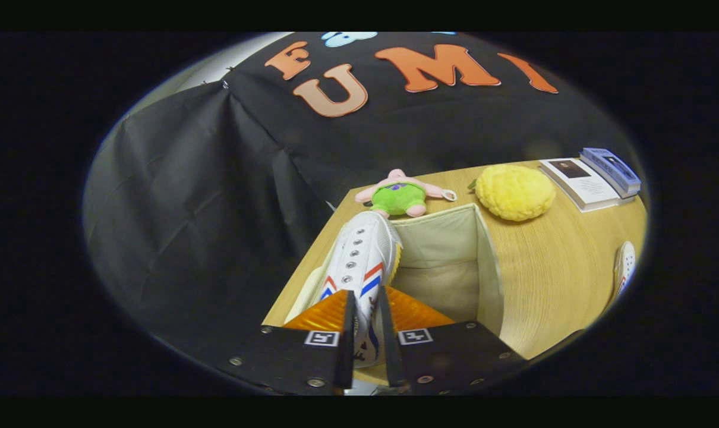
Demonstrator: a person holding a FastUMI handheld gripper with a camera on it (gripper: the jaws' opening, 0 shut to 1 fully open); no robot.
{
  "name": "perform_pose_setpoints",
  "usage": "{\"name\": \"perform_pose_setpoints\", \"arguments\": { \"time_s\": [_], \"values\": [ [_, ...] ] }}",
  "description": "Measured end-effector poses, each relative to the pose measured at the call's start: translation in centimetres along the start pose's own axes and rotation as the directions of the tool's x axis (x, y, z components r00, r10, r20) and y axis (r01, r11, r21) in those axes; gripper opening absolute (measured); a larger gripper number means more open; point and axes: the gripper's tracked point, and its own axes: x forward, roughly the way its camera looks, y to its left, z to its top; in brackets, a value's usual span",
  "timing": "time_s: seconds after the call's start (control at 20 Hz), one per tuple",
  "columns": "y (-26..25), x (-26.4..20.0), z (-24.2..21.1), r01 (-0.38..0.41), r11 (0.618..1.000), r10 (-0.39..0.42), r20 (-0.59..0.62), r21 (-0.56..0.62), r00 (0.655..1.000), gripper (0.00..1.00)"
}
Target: Open the storage box then place both shoes into the box .Put the left shoe in first, then the right shoe, with the right side of both shoes facing outward in a uniform manner.
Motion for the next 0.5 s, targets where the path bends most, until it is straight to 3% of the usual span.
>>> {"name": "perform_pose_setpoints", "arguments": {
  "time_s": [0.05, 0.1, 0.3, 0.5],
  "values": [
    [0.2, 0.3, -0.4, -0.006, 0.999, 0.005, -0.032, -0.041, 0.999, 0.32],
    [0.4, 0.0, -0.3, -0.018, 0.998, 0.015, -0.039, -0.067, 0.999, 0.51],
    [-0.9, -1.5, 1.5, -0.012, 0.993, 0.013, 0.009, -0.114, 1.000, 0.94],
    [-3.4, -4.3, 4.9, 0.028, 0.989, -0.013, 0.102, -0.148, 0.995, 0.98]
  ]
}}
